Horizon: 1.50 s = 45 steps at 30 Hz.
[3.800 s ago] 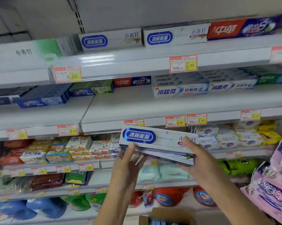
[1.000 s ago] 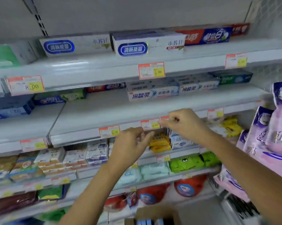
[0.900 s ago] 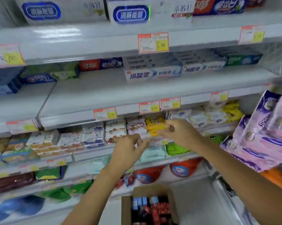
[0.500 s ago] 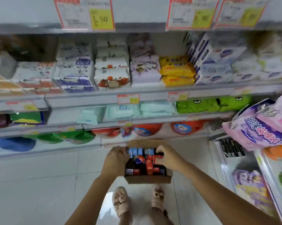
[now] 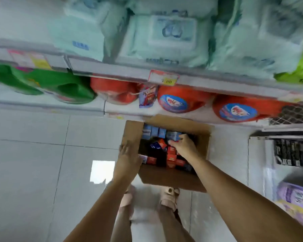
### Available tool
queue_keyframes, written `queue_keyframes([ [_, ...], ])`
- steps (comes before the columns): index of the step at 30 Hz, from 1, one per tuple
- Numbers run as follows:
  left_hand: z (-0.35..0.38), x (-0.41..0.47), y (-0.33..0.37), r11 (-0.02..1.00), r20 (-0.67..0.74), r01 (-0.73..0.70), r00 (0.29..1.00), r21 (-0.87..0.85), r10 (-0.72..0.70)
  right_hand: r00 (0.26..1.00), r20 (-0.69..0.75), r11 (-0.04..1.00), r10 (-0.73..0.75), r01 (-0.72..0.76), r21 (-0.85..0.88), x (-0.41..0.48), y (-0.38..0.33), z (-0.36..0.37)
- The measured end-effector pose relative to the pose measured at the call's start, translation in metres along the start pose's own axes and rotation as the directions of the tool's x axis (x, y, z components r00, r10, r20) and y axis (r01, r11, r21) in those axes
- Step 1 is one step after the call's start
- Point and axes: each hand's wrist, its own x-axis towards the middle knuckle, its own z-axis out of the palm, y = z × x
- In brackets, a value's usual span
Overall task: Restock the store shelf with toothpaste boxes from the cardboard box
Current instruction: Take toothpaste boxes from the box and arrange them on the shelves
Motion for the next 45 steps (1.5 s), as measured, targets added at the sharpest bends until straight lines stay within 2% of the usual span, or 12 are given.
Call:
queue_keyframes([
  [4, 0.029, 0.031, -0.046, 0.986, -0.012, -0.089, 0.996, 0.143, 0.091, 0.999, -0.001, 0.997, 0.053, -0.053, 0.057, 0.042, -0.016, 0.046],
  [12, 0.052, 0.058, -0.076, 1.0, 0.172, -0.013, 0.985, -0.023, 0.016, 0.987, -0.045, 0.949, 0.157, -0.138, 0.282, 0.106, -0.027, 0.108],
  [19, 0.064, 0.057, -0.084, 0.992, 0.169, 0.003, 0.985, -0.125, 0.018, 0.982, -0.017, 0.917, 0.187, -0.169, 0.361, 0.125, 0.001, 0.113],
  [26, 0.059, 0.055, -0.074, 0.989, 0.182, 0.041, 0.983, -0.144, -0.015, 0.956, -0.218, 0.91, 0.197, -0.096, 0.404, 0.123, 0.01, 0.11],
  [31, 0.057, 0.052, -0.072, 0.991, 0.189, 0.047, 0.982, -0.129, -0.022, 0.918, -0.278, 0.845, 0.283, -0.101, 0.526, 0.122, 0.007, 0.111],
  [36, 0.06, 0.052, -0.07, 0.986, 0.184, 0.067, 0.982, -0.15, -0.039, 0.926, -0.234, 0.842, 0.297, -0.138, 0.522, 0.13, 0.004, 0.108],
  [41, 0.058, 0.047, -0.06, 0.989, 0.184, 0.122, 0.977, -0.087, -0.105, 0.94, -0.262, 0.907, 0.221, -0.099, 0.409, 0.112, 0.005, 0.094],
  [45, 0.051, 0.027, -0.039, 0.987, 0.031, 0.111, 0.994, -0.113, -0.109, 0.94, -0.312, 0.933, 0.135, -0.014, 0.359, 0.064, 0.008, 0.069],
])
